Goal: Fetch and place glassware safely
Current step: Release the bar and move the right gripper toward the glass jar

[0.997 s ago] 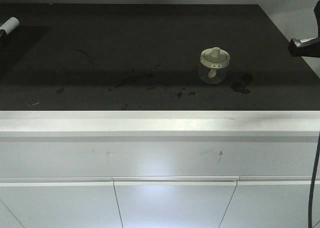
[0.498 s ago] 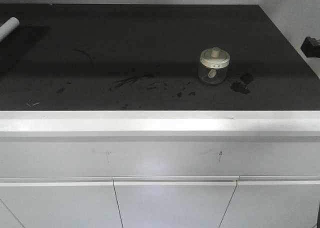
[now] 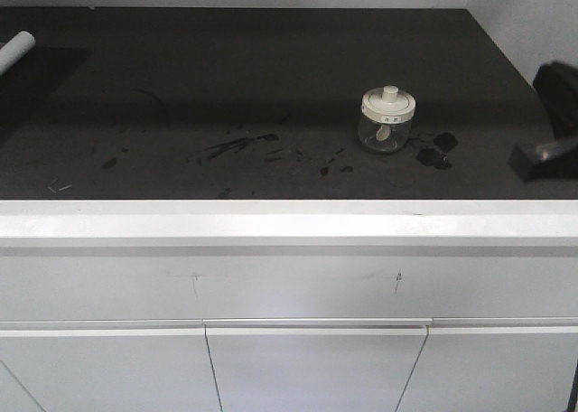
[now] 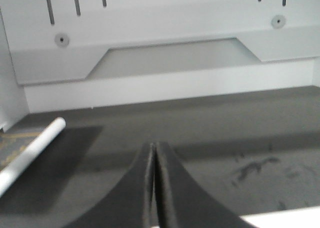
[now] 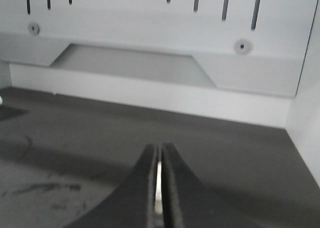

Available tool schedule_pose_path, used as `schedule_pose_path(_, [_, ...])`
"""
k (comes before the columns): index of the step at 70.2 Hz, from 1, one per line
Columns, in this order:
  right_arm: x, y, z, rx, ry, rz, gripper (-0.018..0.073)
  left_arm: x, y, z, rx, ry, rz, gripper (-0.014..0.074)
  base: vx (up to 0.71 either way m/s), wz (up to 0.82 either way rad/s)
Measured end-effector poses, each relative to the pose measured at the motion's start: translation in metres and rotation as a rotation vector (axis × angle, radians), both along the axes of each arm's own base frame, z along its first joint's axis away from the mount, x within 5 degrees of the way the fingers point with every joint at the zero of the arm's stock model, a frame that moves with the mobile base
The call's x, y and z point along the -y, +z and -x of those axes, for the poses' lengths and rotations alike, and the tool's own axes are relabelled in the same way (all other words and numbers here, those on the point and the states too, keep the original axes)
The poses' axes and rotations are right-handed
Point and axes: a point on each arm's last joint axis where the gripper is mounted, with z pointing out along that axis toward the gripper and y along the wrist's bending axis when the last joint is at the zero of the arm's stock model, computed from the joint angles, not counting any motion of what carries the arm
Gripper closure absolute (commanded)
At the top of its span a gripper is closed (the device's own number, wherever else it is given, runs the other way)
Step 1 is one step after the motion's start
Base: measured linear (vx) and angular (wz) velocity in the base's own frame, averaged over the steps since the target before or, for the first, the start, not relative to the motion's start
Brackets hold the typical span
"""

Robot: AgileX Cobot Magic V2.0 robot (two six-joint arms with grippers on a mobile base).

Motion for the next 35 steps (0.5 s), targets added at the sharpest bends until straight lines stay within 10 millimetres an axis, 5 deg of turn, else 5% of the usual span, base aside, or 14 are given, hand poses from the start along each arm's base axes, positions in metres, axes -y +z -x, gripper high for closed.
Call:
schedule_pose_path(16, [0.001, -0.021, 0.021, -0.027, 0.0, 0.0, 0.056, -0.002, -0.025, 0.026, -0.082, 0.013, 0.002, 0.0603, 0.0, 0.0])
schedule_pose_path(35, [0.002, -0.028, 0.024, -0.05, -0.004, 0.005, 0.056, -0.004, -0.042, 0.039, -0.142, 0.022, -0.002, 0.0603, 0.0, 0.0])
